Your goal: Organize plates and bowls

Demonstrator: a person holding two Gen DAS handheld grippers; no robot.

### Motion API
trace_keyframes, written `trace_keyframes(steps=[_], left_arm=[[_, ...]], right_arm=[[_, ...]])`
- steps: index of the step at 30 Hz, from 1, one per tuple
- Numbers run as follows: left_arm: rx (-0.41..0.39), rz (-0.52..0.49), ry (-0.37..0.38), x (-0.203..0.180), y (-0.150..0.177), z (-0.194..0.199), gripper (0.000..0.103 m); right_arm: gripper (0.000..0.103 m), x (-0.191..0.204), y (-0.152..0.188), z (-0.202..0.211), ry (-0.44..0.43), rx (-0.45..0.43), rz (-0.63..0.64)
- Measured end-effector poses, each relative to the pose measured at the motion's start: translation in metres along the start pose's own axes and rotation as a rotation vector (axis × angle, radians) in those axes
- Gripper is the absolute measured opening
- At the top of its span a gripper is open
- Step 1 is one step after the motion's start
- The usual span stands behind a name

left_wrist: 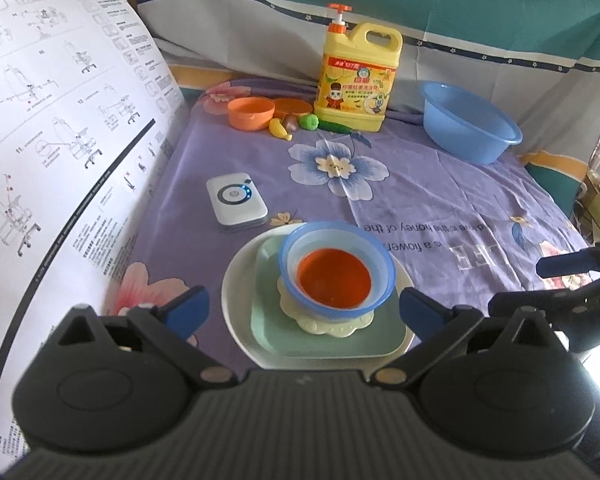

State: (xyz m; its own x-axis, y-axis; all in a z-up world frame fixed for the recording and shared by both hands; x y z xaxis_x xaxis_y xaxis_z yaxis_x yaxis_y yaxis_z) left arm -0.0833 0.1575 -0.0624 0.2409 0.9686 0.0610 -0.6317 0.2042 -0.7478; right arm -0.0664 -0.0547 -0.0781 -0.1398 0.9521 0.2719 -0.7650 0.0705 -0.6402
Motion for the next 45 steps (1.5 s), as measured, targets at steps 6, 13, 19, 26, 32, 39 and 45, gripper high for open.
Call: trace_keyframes(steps=[6, 13, 19, 26, 32, 39, 45], left_arm=[[0.023, -0.001, 0.001, 0.002, 0.004, -0.009, 0.103], [0.038, -0.007, 0.002, 0.004, 0.005, -0.016, 0.103], [0.049, -0.015, 0.005, 0.005, 0.006, -0.022, 0.103], [0.056, -0.024, 0.009, 0.004, 0.006, -0.025, 0.103], [0.062, -0.028, 0.014, 0.004, 0.007, -0.028, 0.103], [0.072, -0.024, 0.014, 0.006, 0.010, -0.033, 0.103], [0.084, -0.019, 0.017, 0.011, 0.014, -0.037, 0.103]], right_arm=[[0.103, 0.000, 0.002, -0.010, 0.004, 0.026, -0.005], [0.103, 0.001, 0.003, -0.020, 0.011, 0.050, -0.001], [0.103, 0.000, 0.002, -0.026, 0.018, 0.062, -0.006], [0.103, -0.002, 0.000, -0.032, 0.026, 0.073, -0.017], [0.103, -0.002, 0.000, -0.038, 0.030, 0.081, -0.019], [0.103, -0.003, 0.000, -0.041, 0.039, 0.085, -0.029], [0.103, -0.004, 0.001, -0.048, 0.042, 0.101, -0.039]])
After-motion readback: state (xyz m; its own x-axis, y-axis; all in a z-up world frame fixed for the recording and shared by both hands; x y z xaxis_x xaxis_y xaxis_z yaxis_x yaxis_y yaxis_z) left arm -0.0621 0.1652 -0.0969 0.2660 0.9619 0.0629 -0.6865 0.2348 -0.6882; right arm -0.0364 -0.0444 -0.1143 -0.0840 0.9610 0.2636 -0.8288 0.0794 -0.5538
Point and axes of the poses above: each gripper's, at about its wrist camera, not at the fingertips, and z roughly against the way its jaws point, x to its left, y to its underside, the point moved 3 cm from there along -z, roughly the way its jaws point, and after that the axes turned 10 degrees about -z, right-handed, at the moved point
